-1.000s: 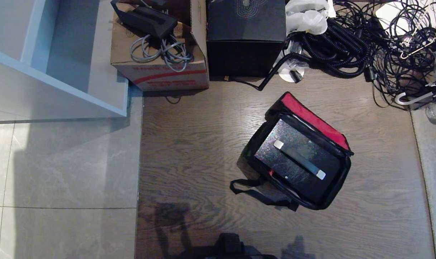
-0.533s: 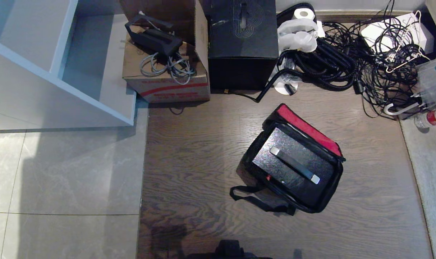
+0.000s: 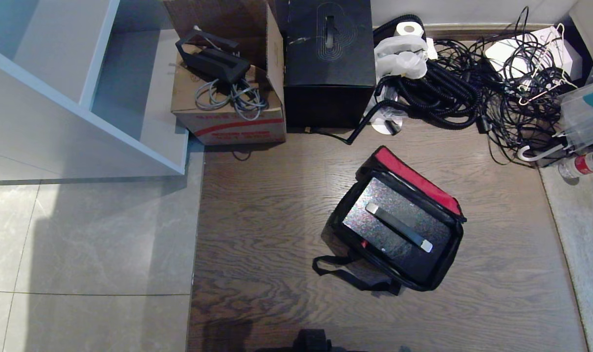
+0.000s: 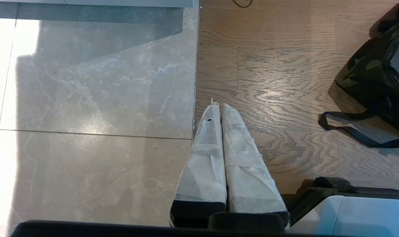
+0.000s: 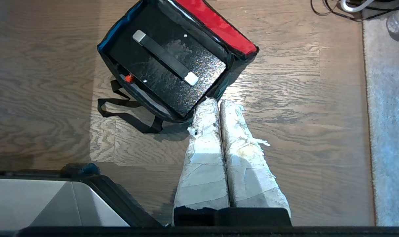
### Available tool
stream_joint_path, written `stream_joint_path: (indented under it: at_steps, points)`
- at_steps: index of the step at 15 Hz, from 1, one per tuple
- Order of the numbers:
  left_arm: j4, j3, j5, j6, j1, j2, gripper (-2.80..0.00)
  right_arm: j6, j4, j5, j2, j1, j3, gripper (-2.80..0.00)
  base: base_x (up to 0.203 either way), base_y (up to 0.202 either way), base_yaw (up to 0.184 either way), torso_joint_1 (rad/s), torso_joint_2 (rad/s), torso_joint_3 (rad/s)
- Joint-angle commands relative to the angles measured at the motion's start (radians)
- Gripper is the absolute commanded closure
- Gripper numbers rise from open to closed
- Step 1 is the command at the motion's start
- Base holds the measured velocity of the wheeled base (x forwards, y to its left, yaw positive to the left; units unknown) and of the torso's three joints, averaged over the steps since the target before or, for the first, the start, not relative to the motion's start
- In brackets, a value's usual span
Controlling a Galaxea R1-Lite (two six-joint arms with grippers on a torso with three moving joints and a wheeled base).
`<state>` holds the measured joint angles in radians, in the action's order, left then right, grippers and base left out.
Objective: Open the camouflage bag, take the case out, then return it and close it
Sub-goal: Grip the handle
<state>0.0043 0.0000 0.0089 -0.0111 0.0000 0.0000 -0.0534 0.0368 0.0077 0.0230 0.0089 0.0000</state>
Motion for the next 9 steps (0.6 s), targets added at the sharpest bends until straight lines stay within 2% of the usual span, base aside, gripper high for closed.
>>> stream_joint_path:
  at_steps: [1, 3, 9]
  points:
    - [0.0, 0.0, 0.0, -0.001, 0.0, 0.0, 0.0, -0.005, 0.003, 0.002, 0.0, 0.0, 0.017, 0.0, 0.0, 0.0, 0.0, 0.0, 0.0, 0.0]
    - [0.0, 0.0, 0.0, 0.0, 0.0, 0.0, 0.0, -0.026, 0.005, 0.005, -0.001, 0.0, 0.017, 0.0, 0.0, 0.0, 0.0, 0.0, 0.0, 0.0]
    - [0.0, 0.0, 0.0, 0.0, 0.0, 0.0, 0.0, -0.014, -0.009, 0.002, 0.0, 0.0, -0.021, 0.0, 0.0, 0.0, 0.0, 0.0, 0.0, 0.0]
